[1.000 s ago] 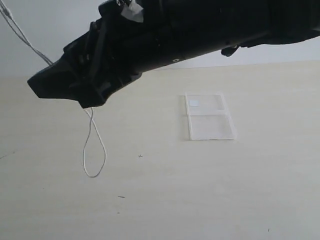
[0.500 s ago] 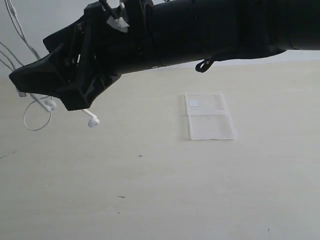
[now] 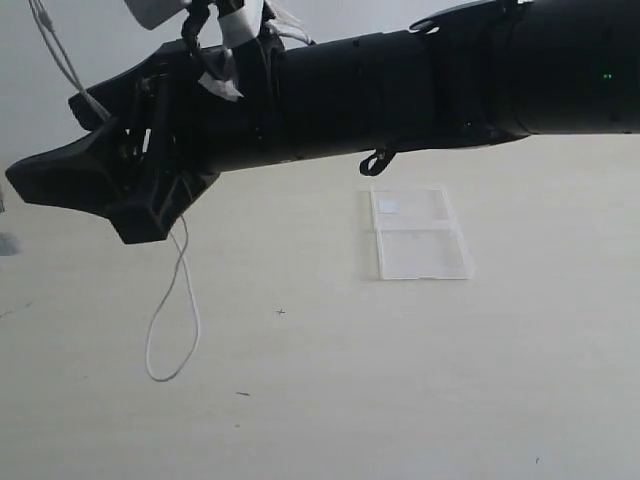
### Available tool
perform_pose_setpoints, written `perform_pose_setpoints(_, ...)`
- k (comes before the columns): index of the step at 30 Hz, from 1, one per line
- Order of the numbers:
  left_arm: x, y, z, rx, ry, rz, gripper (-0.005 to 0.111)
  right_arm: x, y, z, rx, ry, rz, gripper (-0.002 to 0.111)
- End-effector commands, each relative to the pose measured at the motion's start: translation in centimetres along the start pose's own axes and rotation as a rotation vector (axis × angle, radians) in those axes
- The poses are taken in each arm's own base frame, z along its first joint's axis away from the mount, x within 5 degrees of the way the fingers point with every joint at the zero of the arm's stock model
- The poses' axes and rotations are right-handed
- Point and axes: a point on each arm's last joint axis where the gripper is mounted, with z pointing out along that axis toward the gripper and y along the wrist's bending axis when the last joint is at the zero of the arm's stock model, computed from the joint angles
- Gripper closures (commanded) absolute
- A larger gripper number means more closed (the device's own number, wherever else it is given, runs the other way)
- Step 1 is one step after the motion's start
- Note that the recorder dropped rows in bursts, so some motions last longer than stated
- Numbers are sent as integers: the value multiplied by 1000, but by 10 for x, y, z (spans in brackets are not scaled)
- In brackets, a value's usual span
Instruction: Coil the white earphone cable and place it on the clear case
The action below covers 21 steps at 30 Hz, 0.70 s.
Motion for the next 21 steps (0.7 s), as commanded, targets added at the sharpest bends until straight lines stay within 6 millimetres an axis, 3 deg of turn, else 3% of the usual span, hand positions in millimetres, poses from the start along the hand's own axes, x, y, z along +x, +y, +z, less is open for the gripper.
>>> perform_pose_setpoints(1,0,0,0,-3,-1,5,107,-2,4,0,-49,-31,0,38)
perform_pose_setpoints(21,0,0,0,4,-1,-13,107,-1,6,0,-75,-40,8,38)
